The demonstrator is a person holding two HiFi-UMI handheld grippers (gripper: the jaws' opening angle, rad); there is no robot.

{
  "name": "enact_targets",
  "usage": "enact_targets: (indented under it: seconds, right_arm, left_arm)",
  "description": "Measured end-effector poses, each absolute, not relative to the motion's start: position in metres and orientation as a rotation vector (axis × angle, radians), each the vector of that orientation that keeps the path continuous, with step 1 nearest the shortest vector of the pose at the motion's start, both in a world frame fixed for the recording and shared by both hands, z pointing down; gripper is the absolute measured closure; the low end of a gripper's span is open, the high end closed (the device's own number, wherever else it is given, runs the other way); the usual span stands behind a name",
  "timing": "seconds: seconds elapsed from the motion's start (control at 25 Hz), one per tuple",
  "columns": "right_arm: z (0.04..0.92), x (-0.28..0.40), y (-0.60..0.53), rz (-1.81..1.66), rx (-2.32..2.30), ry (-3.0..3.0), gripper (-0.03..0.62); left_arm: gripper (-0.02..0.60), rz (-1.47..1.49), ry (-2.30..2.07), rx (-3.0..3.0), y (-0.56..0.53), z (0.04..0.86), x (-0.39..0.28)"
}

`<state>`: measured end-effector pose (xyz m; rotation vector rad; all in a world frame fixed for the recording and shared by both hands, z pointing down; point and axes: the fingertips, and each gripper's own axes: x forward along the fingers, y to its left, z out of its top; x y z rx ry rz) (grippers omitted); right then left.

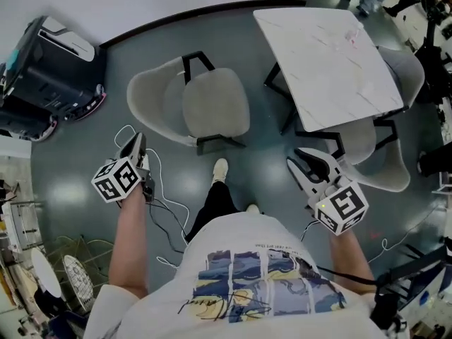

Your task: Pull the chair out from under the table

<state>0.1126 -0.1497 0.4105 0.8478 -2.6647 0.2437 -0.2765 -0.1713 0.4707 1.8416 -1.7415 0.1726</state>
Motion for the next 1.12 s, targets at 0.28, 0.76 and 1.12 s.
enact_targets:
  seconds: [0.28,0.76,1.12]
  right_arm:
    - [0.417,0.118,-0.081,0.258,0.662,-2.72,0.577]
    - [0.397,0.071,-0.012,0.184,0.7,-2.733,0.583]
    - [0.391,-0.012,0.09,0.147,0.69,-2.729,0.583]
  left_arm:
    - [0.572,0.172,-1.551,2.184,-0.066,0.387,-0.136]
    - [0.572,0.315,-1.118,2.601,0.036,0.349,-0.042]
    - [0.572,0.339,-1.021,2.616,0.132,0.364,-0.102]
